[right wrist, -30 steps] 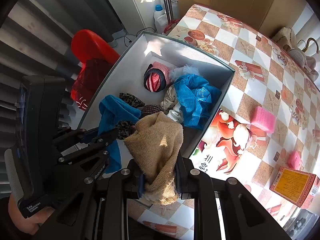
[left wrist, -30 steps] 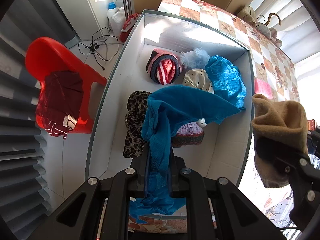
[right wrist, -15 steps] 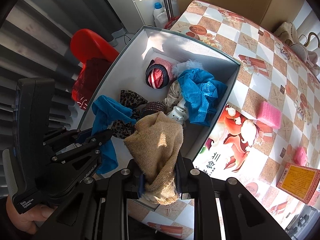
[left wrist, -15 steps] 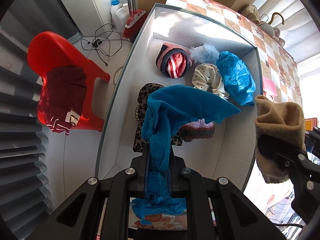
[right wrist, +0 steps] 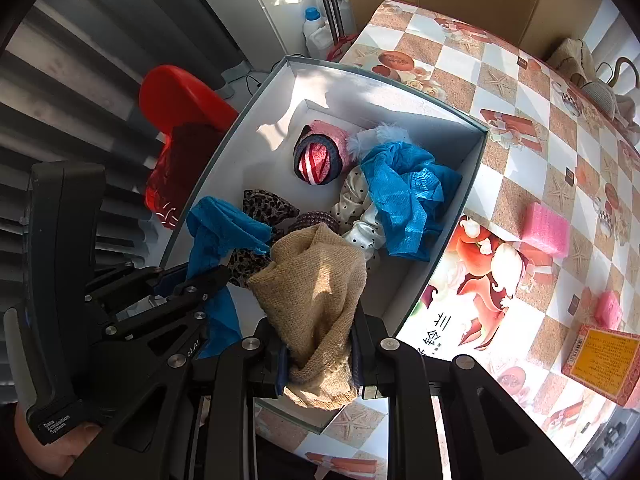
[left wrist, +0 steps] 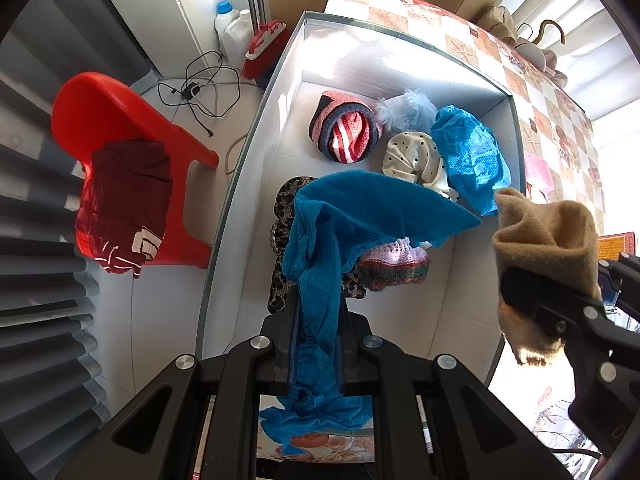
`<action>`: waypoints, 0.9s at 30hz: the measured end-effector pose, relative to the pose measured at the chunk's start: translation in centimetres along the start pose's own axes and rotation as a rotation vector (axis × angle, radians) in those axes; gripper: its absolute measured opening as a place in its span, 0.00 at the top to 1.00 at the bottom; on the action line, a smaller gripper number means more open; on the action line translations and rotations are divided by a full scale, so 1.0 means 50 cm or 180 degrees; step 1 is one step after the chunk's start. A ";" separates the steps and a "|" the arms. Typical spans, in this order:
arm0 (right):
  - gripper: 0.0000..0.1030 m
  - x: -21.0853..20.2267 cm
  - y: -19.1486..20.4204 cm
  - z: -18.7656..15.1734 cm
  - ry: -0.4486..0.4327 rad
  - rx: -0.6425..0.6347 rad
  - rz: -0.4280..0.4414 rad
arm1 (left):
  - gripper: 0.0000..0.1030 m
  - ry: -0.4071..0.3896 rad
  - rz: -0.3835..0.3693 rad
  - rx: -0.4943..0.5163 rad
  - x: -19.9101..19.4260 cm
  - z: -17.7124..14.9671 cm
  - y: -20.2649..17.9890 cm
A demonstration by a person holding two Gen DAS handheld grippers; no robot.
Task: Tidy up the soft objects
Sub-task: 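Hold the blue cloth and beige knit item above the box, lowering slowly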
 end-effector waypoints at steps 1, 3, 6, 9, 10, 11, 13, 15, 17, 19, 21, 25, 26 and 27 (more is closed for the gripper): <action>0.77 0.002 0.000 -0.003 0.0012 0.0004 0.0006 | 0.85 -0.0004 -0.0001 0.0007 0.001 0.002 0.000; 0.77 0.005 0.003 -0.010 0.0038 0.0000 0.0011 | 0.85 -0.0006 -0.0004 0.0016 0.003 0.009 -0.001; 0.77 0.009 0.006 -0.019 0.0068 -0.0019 0.0003 | 0.86 0.0007 -0.0005 0.0036 0.009 0.018 -0.004; 0.77 0.009 0.002 -0.021 0.0074 -0.0031 -0.0025 | 0.86 -0.0012 0.0012 0.0064 0.008 0.028 -0.009; 0.77 0.009 0.000 -0.020 0.0073 -0.0032 -0.0036 | 0.86 -0.0021 0.0016 0.0075 0.006 0.031 -0.011; 0.77 0.008 -0.002 -0.019 0.0070 -0.0029 -0.0044 | 0.86 -0.0031 0.0021 0.0085 0.004 0.034 -0.013; 0.77 0.006 -0.005 -0.017 0.0068 -0.0021 -0.0052 | 0.85 -0.0052 0.0046 0.0108 0.001 0.042 -0.015; 0.77 0.004 -0.007 -0.017 0.0065 -0.0024 -0.0060 | 0.85 -0.0061 0.0058 0.0117 0.000 0.047 -0.014; 0.77 0.003 -0.005 -0.018 0.0067 -0.0040 -0.0070 | 0.86 -0.0062 0.0064 0.0123 -0.001 0.050 -0.014; 0.77 0.002 -0.003 -0.017 0.0070 -0.0054 -0.0081 | 0.85 -0.0073 0.0076 0.0136 -0.003 0.051 -0.014; 0.77 0.001 -0.002 -0.015 0.0069 -0.0071 -0.0096 | 0.85 -0.0085 0.0087 0.0151 -0.004 0.051 -0.014; 0.77 -0.004 -0.001 -0.012 0.0059 -0.0087 -0.0122 | 0.85 -0.0089 0.0106 0.0165 -0.004 0.047 -0.013; 0.77 -0.005 -0.001 -0.011 0.0056 -0.0089 -0.0127 | 0.85 -0.0095 0.0113 0.0171 -0.005 0.046 -0.013; 0.77 -0.006 -0.001 -0.010 0.0049 -0.0091 -0.0131 | 0.85 -0.0102 0.0127 0.0176 -0.006 0.045 -0.012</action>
Point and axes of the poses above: each gripper's, at about its wrist camera, not at the fingertips, and x roughly the way its jaws point, y to its left, z to its top, the point moved 8 cm from there along x, roughly the way its jaws point, and after that the axes turned 5 degrees about y, right-handed, at the moved point
